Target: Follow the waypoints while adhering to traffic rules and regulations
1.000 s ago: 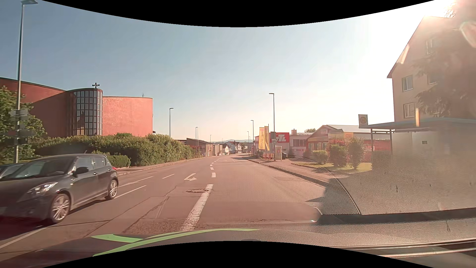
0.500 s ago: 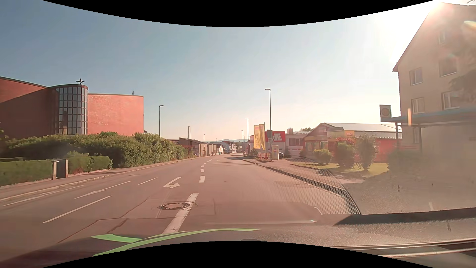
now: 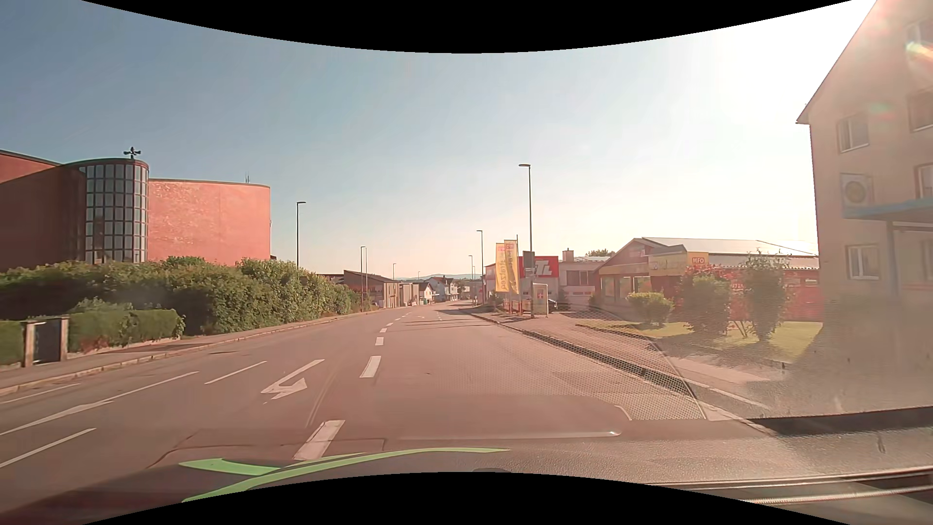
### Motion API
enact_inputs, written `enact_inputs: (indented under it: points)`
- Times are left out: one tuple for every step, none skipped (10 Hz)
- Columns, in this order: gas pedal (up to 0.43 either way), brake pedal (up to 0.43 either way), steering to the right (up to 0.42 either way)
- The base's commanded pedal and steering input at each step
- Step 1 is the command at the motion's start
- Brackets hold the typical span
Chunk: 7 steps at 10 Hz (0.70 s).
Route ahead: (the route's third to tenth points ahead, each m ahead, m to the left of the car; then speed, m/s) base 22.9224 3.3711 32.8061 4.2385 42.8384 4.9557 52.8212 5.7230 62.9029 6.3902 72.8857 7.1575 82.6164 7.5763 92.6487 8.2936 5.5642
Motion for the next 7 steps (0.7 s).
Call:
enact_inputs:
  points:
    - [0.150, 0.000, -0.001]
    - [0.150, 0.000, -0.005]
    - [0.150, 0.000, -0.008]
    - [0.150, 0.000, -0.008]
    - [0.150, 0.000, -0.008]
    - [0.150, 0.000, -0.008]
    - [0.150, 0.000, -0.008]
